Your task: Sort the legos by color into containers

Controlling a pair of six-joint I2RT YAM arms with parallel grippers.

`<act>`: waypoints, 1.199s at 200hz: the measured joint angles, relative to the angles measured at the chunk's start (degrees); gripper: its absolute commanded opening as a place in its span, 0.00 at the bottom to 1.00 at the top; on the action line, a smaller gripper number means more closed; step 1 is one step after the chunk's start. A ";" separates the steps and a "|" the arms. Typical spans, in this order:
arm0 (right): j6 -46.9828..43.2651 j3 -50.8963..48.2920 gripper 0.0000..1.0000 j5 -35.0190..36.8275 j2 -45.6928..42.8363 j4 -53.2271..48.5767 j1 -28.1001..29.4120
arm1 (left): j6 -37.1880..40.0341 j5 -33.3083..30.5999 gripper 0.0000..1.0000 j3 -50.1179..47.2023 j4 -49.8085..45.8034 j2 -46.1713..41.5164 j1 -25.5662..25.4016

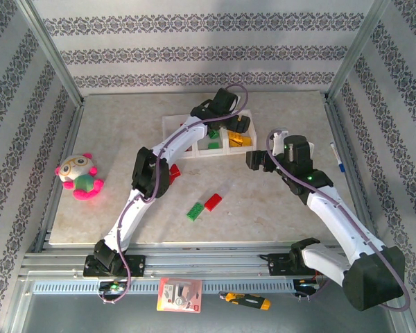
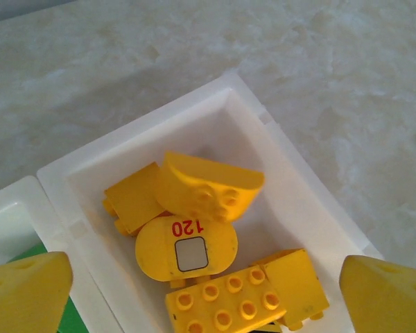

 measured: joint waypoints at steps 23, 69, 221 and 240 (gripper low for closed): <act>-1.40 0.00 0.98 -0.85 0.13 -0.96 2.86 | -0.04 0.02 0.99 -2.89 -0.07 -3.28 0.00; -4.09 0.00 0.98 -1.25 2.25 -2.47 9.03 | -0.63 -0.35 0.99 -21.51 3.17 -21.00 0.24; -13.27 4.04 0.98 0.17 26.05 -6.29 30.51 | -11.37 -5.88 0.99 -75.38 11.19 -62.53 13.86; -13.03 4.59 0.98 0.92 28.72 -5.79 31.01 | -11.80 -6.32 0.99 -75.95 11.17 -63.98 14.75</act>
